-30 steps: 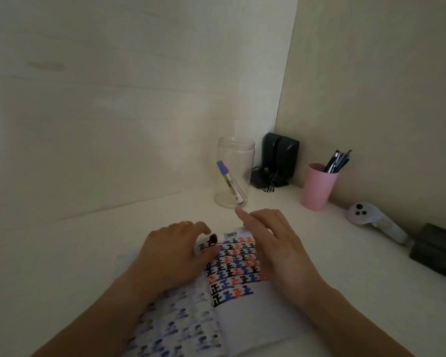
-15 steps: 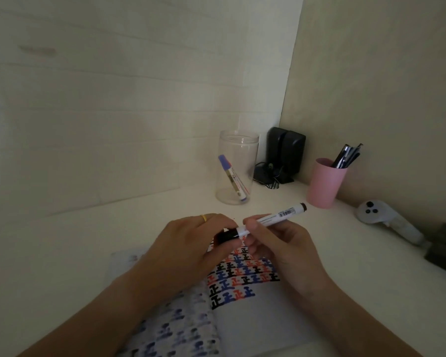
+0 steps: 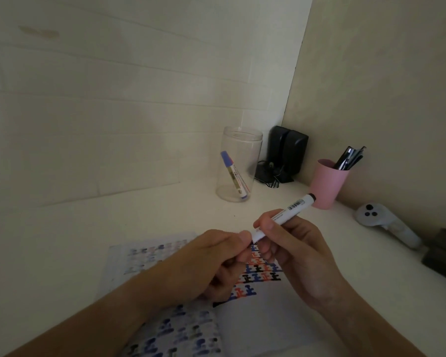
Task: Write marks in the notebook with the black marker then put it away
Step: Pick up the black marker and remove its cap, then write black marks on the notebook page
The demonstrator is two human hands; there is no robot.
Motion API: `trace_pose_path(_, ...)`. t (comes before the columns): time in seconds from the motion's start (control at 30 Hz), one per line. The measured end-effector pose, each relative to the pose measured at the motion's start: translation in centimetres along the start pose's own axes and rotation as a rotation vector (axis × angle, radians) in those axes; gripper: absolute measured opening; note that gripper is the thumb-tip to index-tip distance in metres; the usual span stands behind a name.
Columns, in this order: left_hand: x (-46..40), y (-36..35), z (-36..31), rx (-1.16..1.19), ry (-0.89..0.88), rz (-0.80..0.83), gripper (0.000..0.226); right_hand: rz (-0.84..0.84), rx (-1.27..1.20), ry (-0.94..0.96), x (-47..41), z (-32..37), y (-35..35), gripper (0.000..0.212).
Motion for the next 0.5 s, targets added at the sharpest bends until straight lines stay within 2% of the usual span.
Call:
trace_pose_path(0.07,0.0,-0.6,-0.3,0.098,-0.016,0.075,0.042,0.01,-0.018,-0.003,0.0,0.2,-0.1,0.021)
trace_pose_path(0.1,0.0,-0.5,-0.3,0.105,-0.01,0.073,0.042,0.006,-0.019,-0.005,0.0,0.1,-0.2,0.022)
trace_pose_path(0.13,0.2,-0.1,-0.6,0.013,-0.013,0.017,0.044,-0.009,-0.009,-0.014,0.1,-0.1,-0.3,0.022)
trace_pose_path(0.17,0.4,0.6,-1.1,-0.202,-0.061,-0.064,0.045,-0.033,0.004,-0.029,0.1,-0.3,-0.5,0.021)
trace_pose_path(0.23,1.2,0.9,-2.6,-0.881,-0.142,-0.174,0.045,-0.143,0.023,-0.057,0.0,-1.0,0.2,0.022)
trace_pose_path(0.27,1.4,0.5,-3.1,-1.09,-0.132,-0.193,0.045,-0.256,0.001,-0.075,0.2,-1.4,1.6,0.023)
trace_pose_path(0.3,1.6,0.5,-3.1,-1.18,-0.089,-0.189,0.044,-0.383,-0.054,-0.089,0.4,-1.7,3.3,0.024)
trace_pose_path(0.37,2.3,1.7,-3.2,-1.252,-0.069,-0.238,0.036,-0.584,-0.031,-0.108,1.5,-1.6,7.0,0.025)
trace_pose_path(0.43,2.6,2.8,-3.4,-1.281,-0.04,-0.279,0.036,-0.575,0.076,-0.107,2.0,-1.5,8.3,0.022)
trace_pose_path(0.5,3.1,3.9,-3.8,-1.313,-0.135,-0.381,0.043,-0.505,0.104,-0.091,1.7,-1.8,7.7,0.014)
Point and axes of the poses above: each hand's wrist, its own x-axis away from the middle knuckle, its own y-axis out of the back of the hand, z = x × y, the point moved 8 cm from there along -x, towards the middle knuckle, and after that the axes turned 9 degrees about z, right-handed, at the moved point
